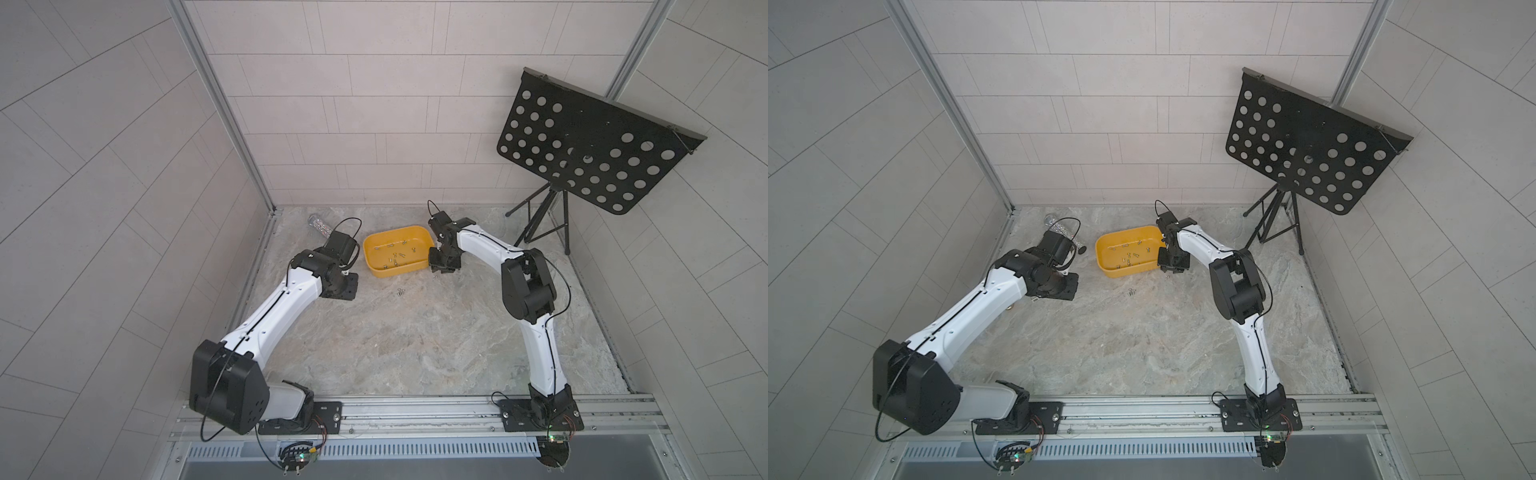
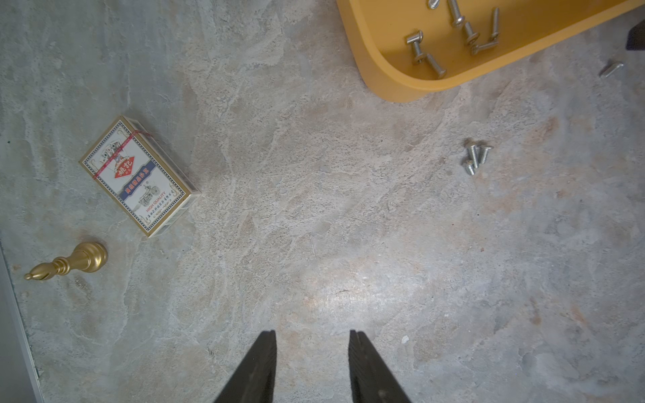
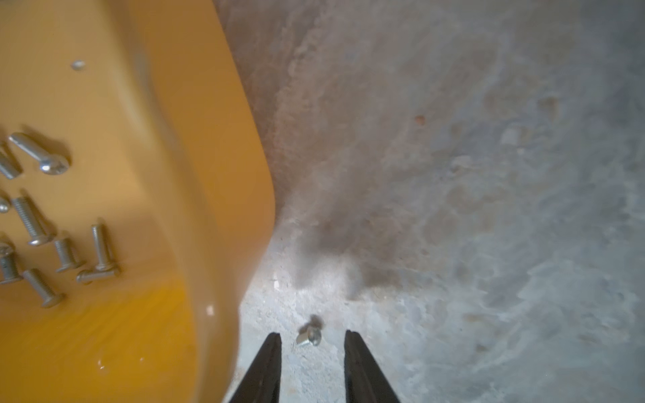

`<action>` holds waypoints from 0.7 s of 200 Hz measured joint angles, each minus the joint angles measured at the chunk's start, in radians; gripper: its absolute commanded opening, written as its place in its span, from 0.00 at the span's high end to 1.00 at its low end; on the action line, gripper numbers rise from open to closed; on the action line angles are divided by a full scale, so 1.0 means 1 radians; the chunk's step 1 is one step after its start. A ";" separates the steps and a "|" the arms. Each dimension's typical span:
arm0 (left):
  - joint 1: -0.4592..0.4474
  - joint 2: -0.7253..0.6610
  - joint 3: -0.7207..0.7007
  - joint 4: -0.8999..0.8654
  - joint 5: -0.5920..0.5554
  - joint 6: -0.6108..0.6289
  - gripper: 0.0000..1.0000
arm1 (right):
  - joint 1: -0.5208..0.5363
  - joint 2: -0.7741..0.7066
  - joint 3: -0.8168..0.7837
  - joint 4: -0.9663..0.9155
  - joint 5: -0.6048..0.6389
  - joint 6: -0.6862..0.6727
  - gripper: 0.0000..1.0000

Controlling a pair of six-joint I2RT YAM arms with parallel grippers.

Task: Put the screws on the desktop into the storage box
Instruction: Pick up the screw from the center of the board.

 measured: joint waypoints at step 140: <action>0.000 0.009 -0.006 0.003 -0.001 0.000 0.59 | 0.016 0.042 0.025 -0.041 0.026 -0.006 0.82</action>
